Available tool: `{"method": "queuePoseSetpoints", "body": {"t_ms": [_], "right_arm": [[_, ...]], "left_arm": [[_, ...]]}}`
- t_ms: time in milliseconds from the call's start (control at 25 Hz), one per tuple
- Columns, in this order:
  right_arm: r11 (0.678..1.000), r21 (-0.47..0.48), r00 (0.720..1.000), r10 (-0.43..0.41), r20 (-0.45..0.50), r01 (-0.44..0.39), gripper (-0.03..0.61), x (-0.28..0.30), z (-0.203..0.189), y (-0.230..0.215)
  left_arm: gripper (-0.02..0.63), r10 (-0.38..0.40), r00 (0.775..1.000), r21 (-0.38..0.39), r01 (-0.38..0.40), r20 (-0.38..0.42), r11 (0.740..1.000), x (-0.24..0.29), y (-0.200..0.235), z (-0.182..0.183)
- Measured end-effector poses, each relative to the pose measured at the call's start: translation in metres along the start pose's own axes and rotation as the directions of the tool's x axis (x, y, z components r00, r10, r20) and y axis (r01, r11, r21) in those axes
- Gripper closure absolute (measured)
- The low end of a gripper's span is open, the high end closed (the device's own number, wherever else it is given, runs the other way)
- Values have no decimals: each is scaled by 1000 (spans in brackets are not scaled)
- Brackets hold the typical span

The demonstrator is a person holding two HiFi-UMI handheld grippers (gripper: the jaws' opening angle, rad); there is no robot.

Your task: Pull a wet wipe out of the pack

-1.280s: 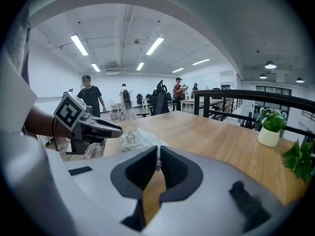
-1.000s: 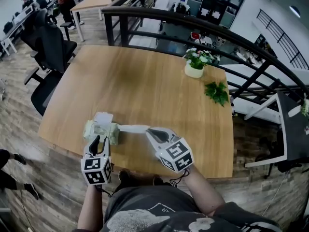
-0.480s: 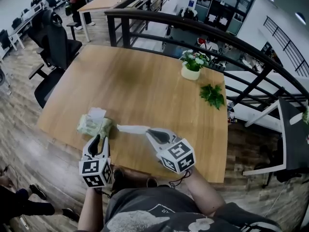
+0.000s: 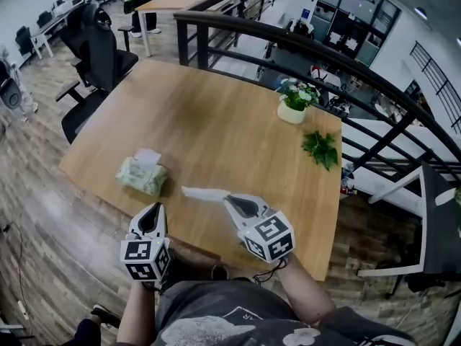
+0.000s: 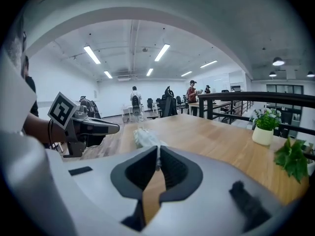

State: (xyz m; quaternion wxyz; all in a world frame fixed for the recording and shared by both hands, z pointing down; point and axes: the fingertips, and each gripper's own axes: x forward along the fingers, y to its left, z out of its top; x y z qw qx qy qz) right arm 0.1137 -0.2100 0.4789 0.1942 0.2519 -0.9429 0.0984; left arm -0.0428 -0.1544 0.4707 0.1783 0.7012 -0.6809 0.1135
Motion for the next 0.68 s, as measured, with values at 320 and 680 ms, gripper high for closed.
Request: {"method": "queuePoseSetpoints", "body": {"t_ms": [320, 680], "right_arm": [[997, -36, 998, 61, -16, -61, 543, 8, 0, 12], [995, -65, 997, 77, -11, -77, 543, 16, 10, 18]], "left_arm": [[598, 31, 1000, -6, -31, 3, 999, -8, 5, -2], [600, 34, 999, -13, -34, -7, 999, -8, 11, -2]]}}
